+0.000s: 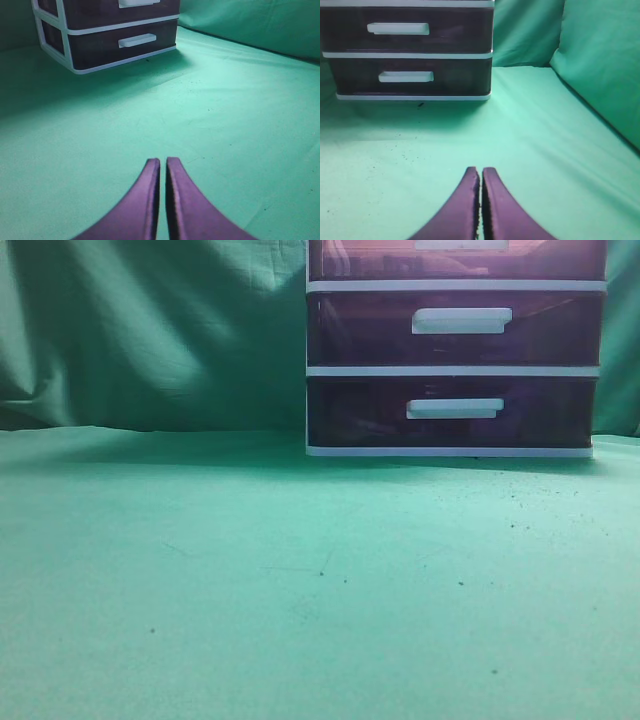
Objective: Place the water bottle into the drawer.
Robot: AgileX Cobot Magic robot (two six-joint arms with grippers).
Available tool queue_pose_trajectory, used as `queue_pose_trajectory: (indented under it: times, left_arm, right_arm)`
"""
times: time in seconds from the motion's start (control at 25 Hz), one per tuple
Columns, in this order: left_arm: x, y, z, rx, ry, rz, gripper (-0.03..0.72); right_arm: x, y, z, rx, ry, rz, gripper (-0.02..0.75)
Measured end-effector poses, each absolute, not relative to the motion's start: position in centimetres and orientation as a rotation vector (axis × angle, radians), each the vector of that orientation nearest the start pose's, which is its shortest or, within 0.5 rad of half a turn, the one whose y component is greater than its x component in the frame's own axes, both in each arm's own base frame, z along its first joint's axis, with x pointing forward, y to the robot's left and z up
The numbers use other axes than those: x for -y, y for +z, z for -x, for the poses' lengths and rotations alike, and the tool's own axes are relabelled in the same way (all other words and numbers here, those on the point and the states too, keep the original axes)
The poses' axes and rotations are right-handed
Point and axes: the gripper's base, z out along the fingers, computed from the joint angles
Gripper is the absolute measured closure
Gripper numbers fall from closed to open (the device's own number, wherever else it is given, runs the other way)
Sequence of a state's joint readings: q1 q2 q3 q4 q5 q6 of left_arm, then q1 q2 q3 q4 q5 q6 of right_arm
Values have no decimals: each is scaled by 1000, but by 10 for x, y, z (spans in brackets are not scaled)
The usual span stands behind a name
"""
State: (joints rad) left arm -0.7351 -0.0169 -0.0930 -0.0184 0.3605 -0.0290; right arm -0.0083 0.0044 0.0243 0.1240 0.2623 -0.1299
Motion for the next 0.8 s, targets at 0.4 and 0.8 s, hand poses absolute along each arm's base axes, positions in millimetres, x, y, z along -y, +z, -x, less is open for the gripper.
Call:
queue_pose_trajectory:
  times: [0.4,0.8]
  left_arm:
    - [33,212,-35,-1664,-577,-602,688]
    - [33,212,-35,-1664,-577,-602,688]
  right_arm:
    - [-3,171,-53,-1878,46,5,738]
    - [-3,171,-53,-1879,57,-9,738]
